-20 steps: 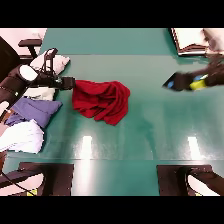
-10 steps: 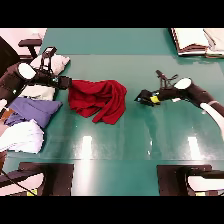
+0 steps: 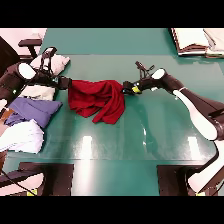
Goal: Fold the shirts.
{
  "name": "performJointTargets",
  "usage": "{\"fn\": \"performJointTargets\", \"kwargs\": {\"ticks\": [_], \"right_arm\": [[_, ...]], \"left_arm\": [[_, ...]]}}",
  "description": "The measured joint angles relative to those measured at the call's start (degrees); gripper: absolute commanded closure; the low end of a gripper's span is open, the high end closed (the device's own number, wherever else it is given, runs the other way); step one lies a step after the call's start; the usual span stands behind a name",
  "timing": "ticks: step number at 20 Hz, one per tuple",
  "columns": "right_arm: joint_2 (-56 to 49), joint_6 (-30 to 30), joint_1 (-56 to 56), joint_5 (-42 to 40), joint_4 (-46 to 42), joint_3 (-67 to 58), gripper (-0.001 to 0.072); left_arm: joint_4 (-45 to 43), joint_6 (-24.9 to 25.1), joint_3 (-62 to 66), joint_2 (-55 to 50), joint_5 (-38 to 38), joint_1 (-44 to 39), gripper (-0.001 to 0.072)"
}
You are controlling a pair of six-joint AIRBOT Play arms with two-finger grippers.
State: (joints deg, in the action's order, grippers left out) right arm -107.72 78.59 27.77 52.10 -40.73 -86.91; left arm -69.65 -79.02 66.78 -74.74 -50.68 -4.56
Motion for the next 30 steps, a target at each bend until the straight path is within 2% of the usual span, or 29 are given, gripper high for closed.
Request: {"fn": "performJointTargets", "kwargs": {"ticks": [3,5,10,14,19,24,30], "right_arm": [[-0.9,-0.2,0.0,1.1,-2.1,-5.4,0.0696],[1.5,-0.2,-1.4,2.9,-6.8,-9.0,0.0696],[16.0,-0.2,-7.7,14.0,-19.5,-21.3,0.0696],[28.8,0.0,-11.2,21.9,-22.8,-28.8,0.0696],[38.9,2.6,-12.5,24.7,-26.8,-31.2,0.0696],[41.6,5.2,-11.7,25.9,-30.5,-24.3,0.0696],[42.9,7.5,-5.3,27.4,-31.6,-4.2,0.0696]], "left_arm": [[-0.6,0.0,0.7,1.0,-0.9,0.0,0.0684],[-2.0,0.0,2.8,3.7,-1.1,0.0,0.0685],[-4.9,0.2,15.6,15.6,-0.9,0.0,0.0685],[-0.8,1.5,24.7,24.2,-1.6,0.0,0.0685],[4.4,4.0,28.3,28.9,-7.6,0.0,0.0686],[4.9,4.4,20.9,29.0,-14.1,0.0,0.0687],[4.4,4.5,-4.7,28.9,-20.8,-3.7,0.0686]]}}
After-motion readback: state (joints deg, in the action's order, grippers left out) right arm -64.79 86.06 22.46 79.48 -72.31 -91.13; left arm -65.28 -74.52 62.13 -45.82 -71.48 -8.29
